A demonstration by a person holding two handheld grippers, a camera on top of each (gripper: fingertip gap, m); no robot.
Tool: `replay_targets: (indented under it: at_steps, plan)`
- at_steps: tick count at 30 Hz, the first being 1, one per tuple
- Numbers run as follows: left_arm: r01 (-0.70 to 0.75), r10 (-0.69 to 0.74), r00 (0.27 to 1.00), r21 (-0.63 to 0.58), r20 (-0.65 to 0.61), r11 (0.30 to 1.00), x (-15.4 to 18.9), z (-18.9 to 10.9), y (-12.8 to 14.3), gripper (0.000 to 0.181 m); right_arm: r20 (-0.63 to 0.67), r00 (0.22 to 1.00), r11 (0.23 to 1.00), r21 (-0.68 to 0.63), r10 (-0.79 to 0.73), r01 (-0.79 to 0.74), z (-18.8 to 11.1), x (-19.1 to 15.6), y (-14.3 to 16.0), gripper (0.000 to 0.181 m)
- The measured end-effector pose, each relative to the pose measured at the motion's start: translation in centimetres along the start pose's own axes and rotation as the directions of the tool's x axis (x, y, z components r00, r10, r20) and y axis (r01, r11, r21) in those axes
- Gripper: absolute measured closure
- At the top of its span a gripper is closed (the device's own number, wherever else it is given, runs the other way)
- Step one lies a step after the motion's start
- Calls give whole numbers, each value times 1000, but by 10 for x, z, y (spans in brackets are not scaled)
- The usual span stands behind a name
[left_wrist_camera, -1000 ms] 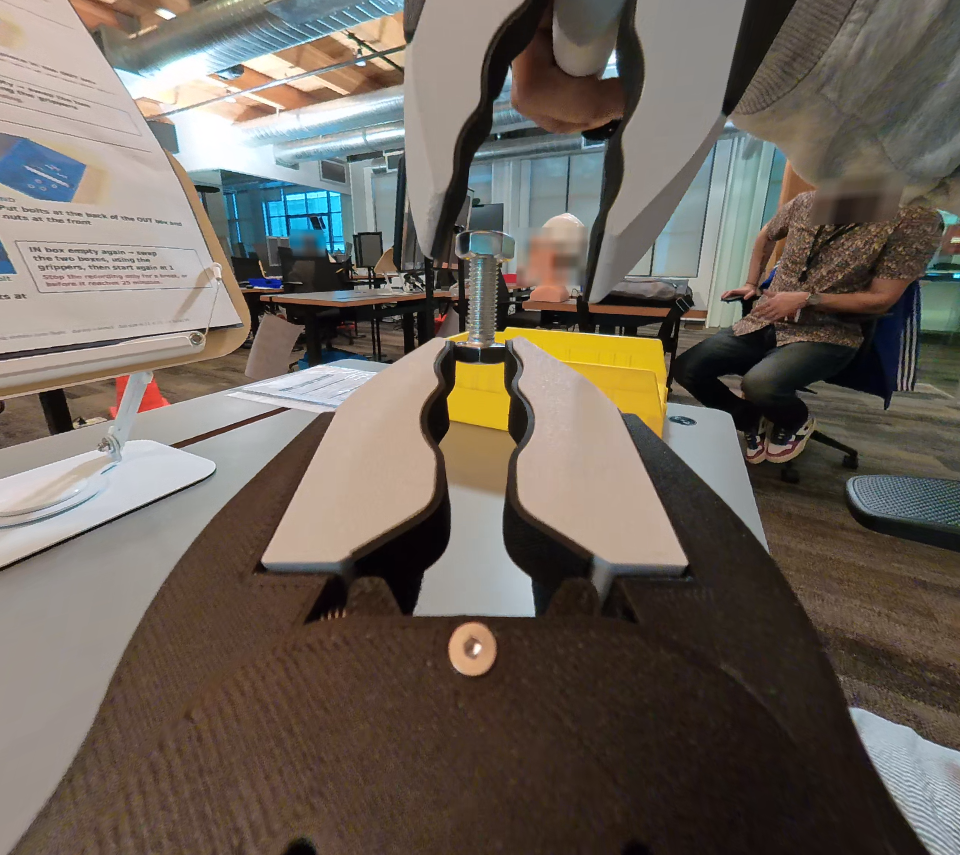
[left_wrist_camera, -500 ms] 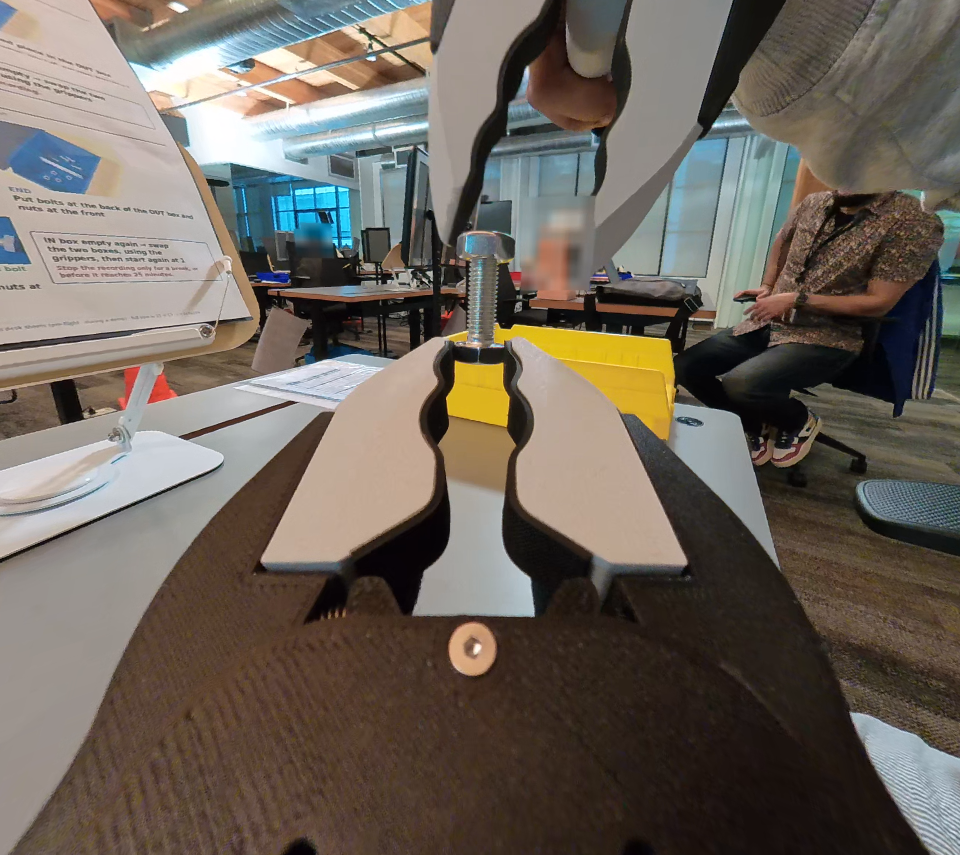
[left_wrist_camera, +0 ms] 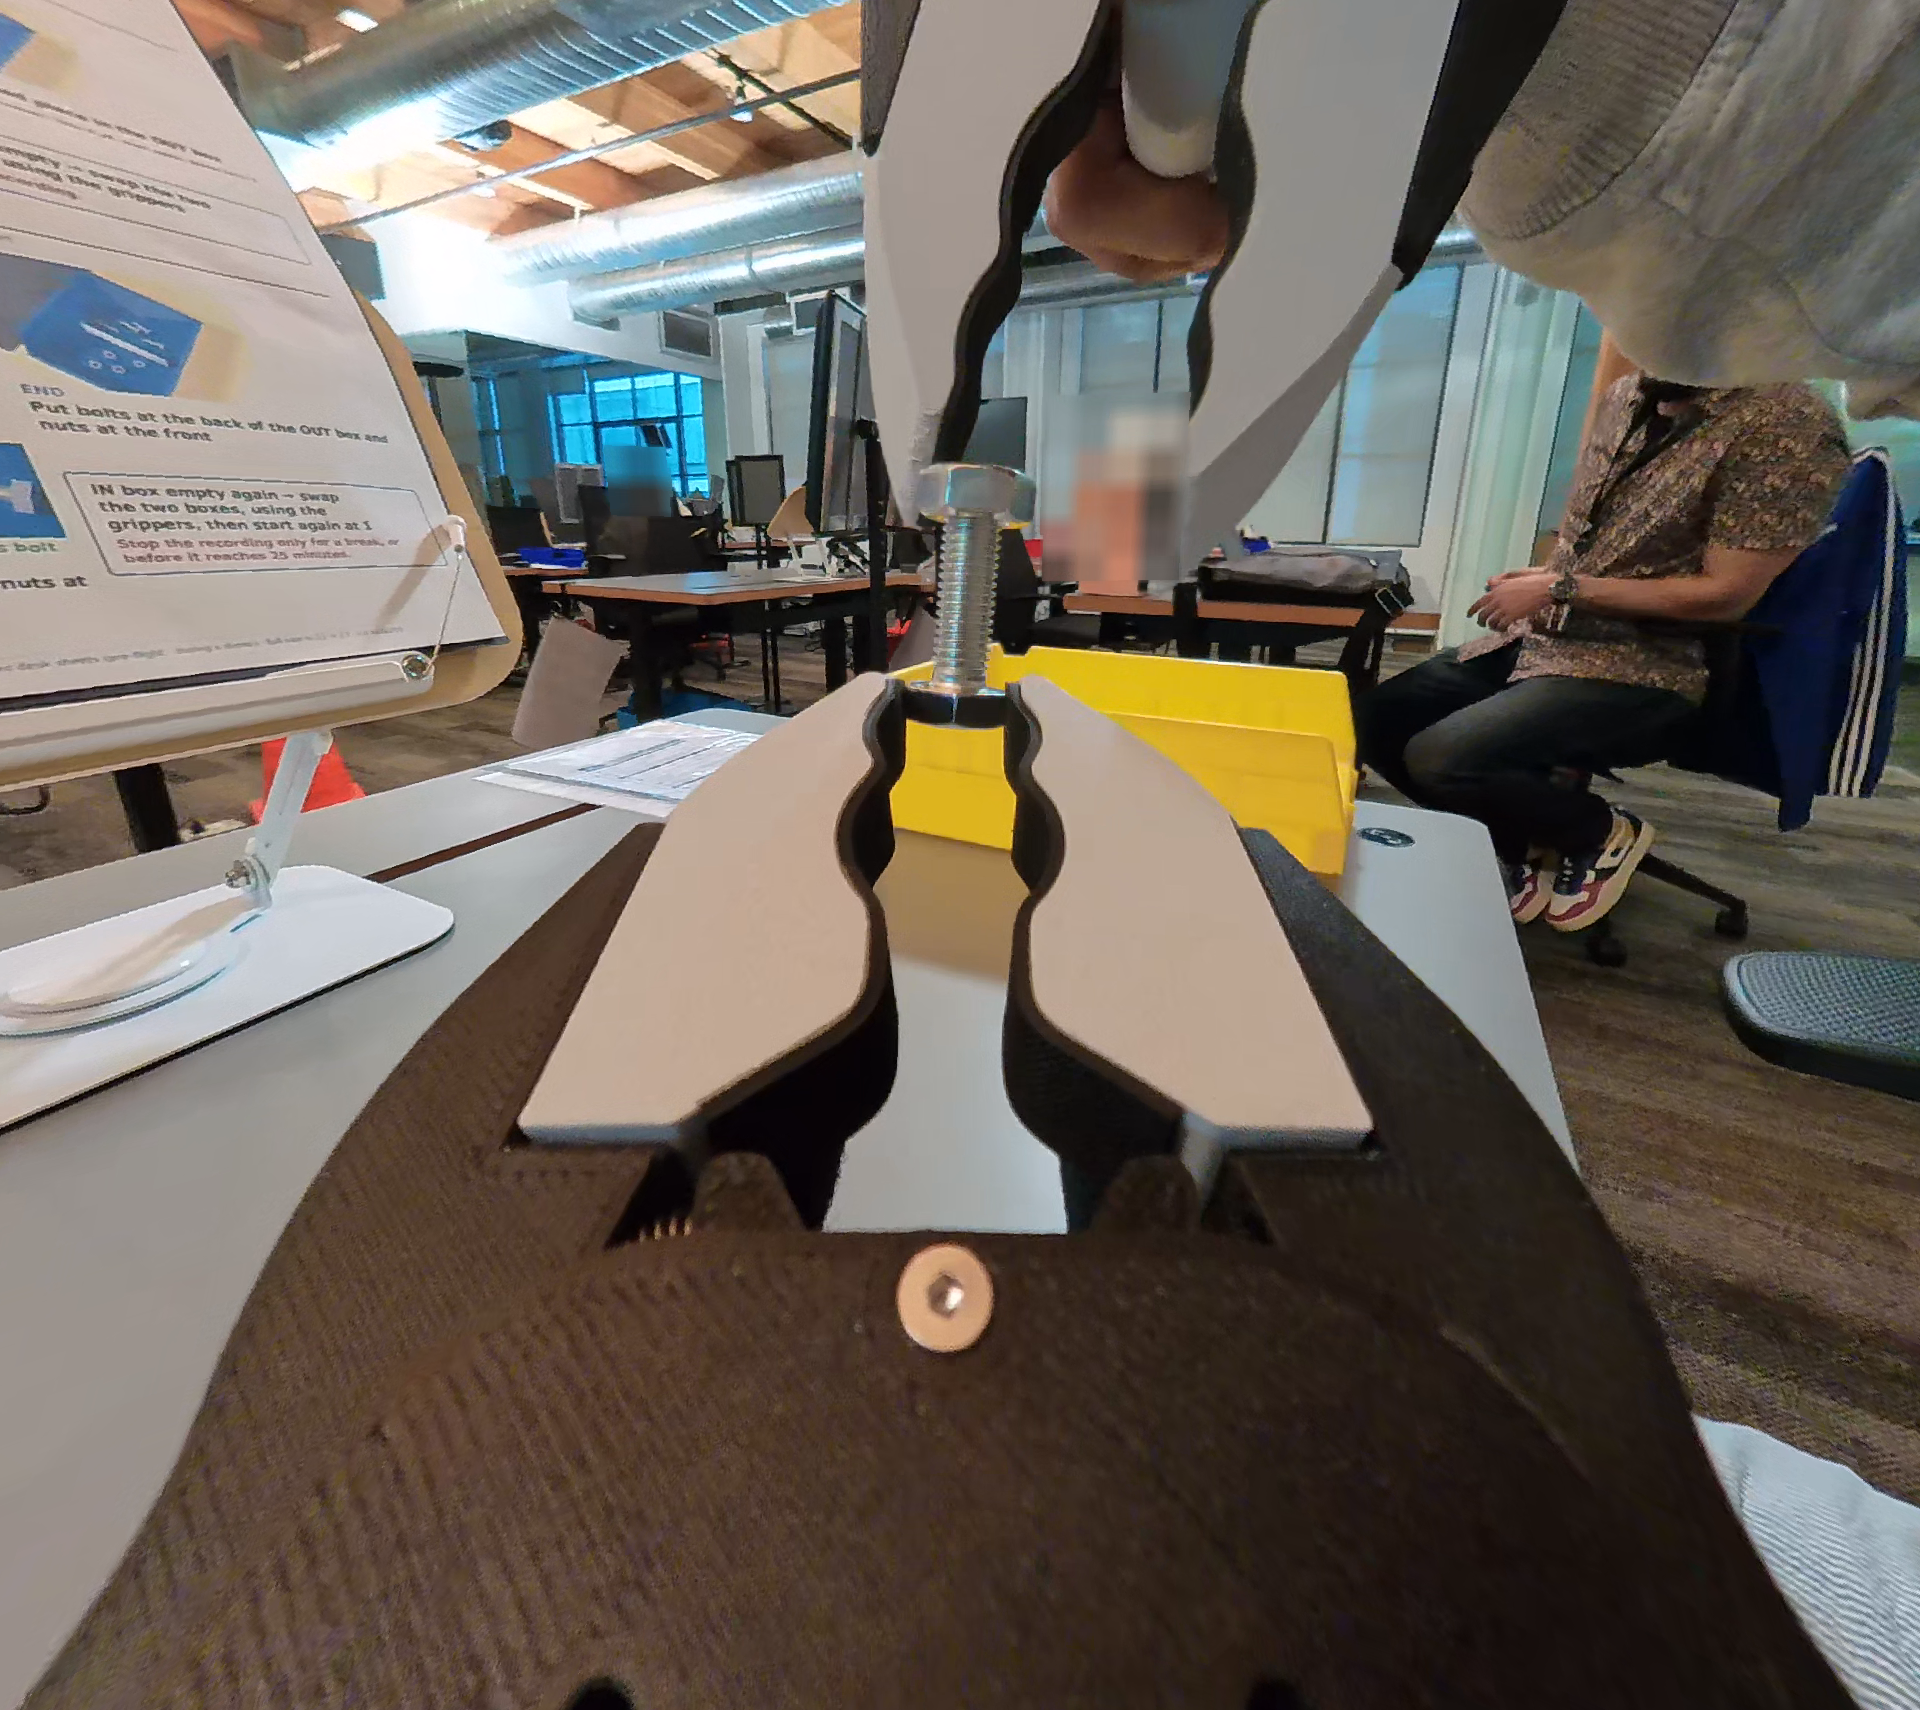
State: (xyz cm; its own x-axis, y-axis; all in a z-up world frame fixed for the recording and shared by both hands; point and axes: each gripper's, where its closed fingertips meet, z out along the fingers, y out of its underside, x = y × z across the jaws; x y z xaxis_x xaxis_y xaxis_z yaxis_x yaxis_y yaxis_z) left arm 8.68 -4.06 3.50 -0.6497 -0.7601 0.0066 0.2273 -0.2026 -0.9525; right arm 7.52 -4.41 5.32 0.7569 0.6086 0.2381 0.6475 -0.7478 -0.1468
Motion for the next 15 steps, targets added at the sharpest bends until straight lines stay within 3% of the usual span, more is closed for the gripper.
replay_targets:
  at_steps: [1, 7, 15]
  plan:
    - [1, -1, 1000, 0, 1, 1000, 0, 0, 0, 161, -2, 1000, 1000, -4, 0, 0, 0, 0, 1, 144]
    - [56, -56, 998, 33, 5, 998, -5, -3, -5, 161, 41, 999, 1000, 4, -5, 5, 0, -11, 0, 151]
    - [11, -11, 1000, -5, -3, 1000, 0, 1, 1, 161, 17, 999, 994, 97, -48, 46, -9, -14, -25, 152]
